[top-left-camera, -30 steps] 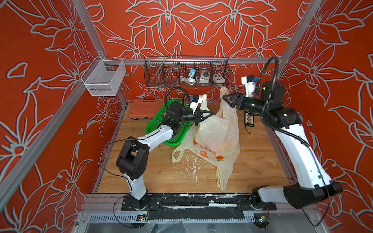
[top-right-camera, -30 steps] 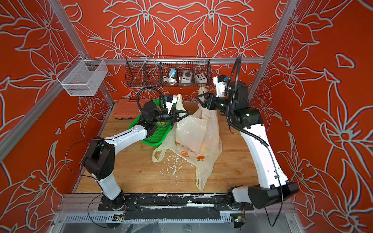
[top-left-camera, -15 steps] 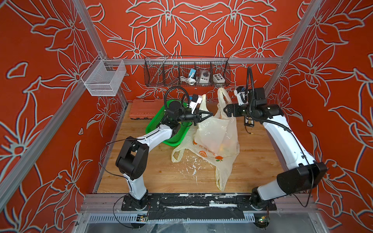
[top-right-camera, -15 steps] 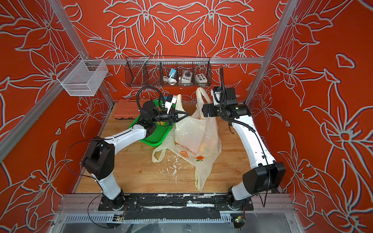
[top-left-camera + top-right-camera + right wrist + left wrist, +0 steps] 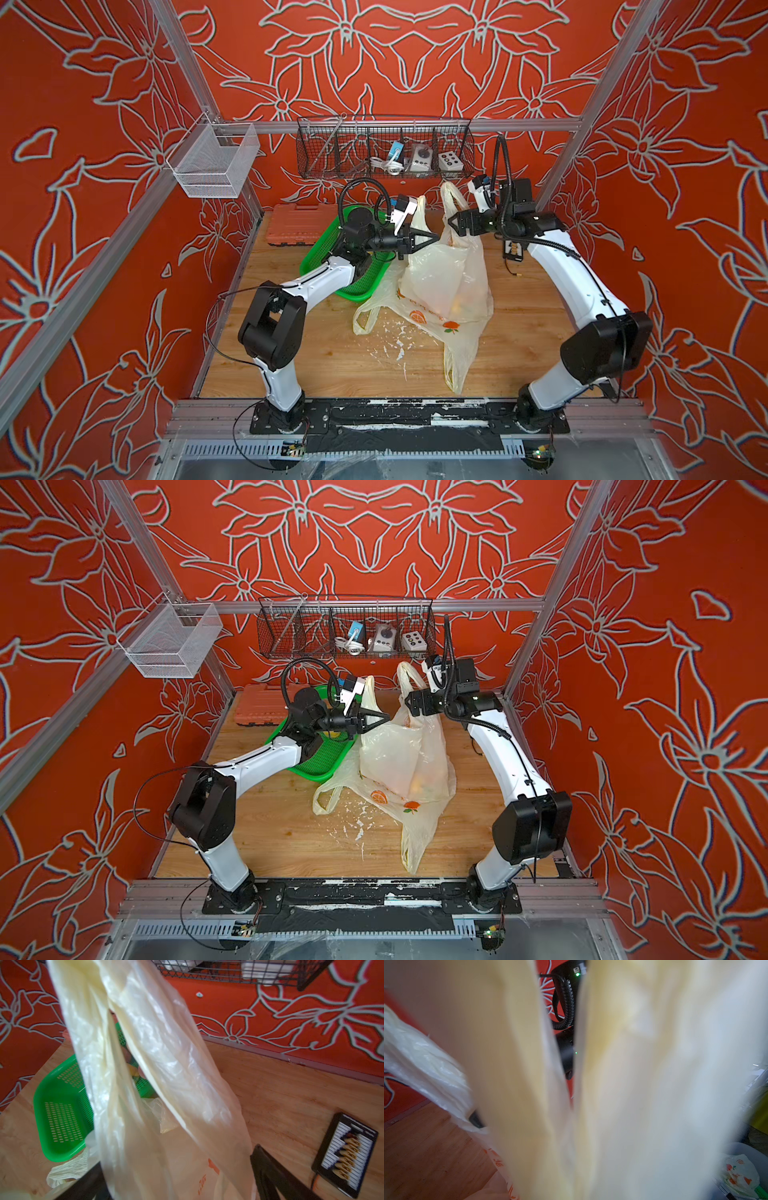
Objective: Place the peach into a plastic bag & tie a knot
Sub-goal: Cross the plastic bag with the plastic bag.
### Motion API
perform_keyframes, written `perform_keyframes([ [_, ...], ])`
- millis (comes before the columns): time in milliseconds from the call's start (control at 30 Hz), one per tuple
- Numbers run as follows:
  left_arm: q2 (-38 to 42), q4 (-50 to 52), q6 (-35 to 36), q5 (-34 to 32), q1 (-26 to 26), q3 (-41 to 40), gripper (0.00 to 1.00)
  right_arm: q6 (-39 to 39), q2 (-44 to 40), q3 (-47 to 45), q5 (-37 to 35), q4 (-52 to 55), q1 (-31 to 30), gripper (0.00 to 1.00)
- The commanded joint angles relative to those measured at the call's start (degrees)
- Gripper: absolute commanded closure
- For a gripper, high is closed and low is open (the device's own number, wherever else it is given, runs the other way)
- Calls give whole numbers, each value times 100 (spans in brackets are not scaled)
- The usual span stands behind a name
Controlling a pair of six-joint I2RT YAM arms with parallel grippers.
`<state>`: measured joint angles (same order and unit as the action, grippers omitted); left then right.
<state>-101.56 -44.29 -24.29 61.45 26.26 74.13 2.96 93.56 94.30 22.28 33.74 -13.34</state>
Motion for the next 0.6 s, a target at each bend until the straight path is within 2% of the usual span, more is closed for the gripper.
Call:
perform_keyframes([
  [0, 13, -290, -80, 167, 11, 102, 100, -328, 256, 152, 685, -133, 68, 6],
  [133, -13, -369, -156, 199, 11, 102, 100, -322, 431, 69, 813, -363, 196, 12],
  [167, -23, -395, -180, 209, 11, 102, 100, -284, 481, 62, 875, -474, 250, 17],
  [233, -36, -417, -216, 226, 10, 102, 100, -152, 585, 69, 1099, -690, 322, 34],
  [300, -26, -418, -200, 228, 11, 93, 100, -55, 662, 50, 1202, -842, 324, 56],
  [367, -12, -398, -200, 229, 11, 76, 100, 56, 634, -96, 1290, -1064, 327, 75],
  [467, 38, -298, -199, 166, 2, 25, 100, 176, 406, -396, 1371, -1352, 332, 92],
  [567, 206, 515, -232, -132, -83, 122, 100, 274, -54, -770, 1249, -1526, 334, 100],
])
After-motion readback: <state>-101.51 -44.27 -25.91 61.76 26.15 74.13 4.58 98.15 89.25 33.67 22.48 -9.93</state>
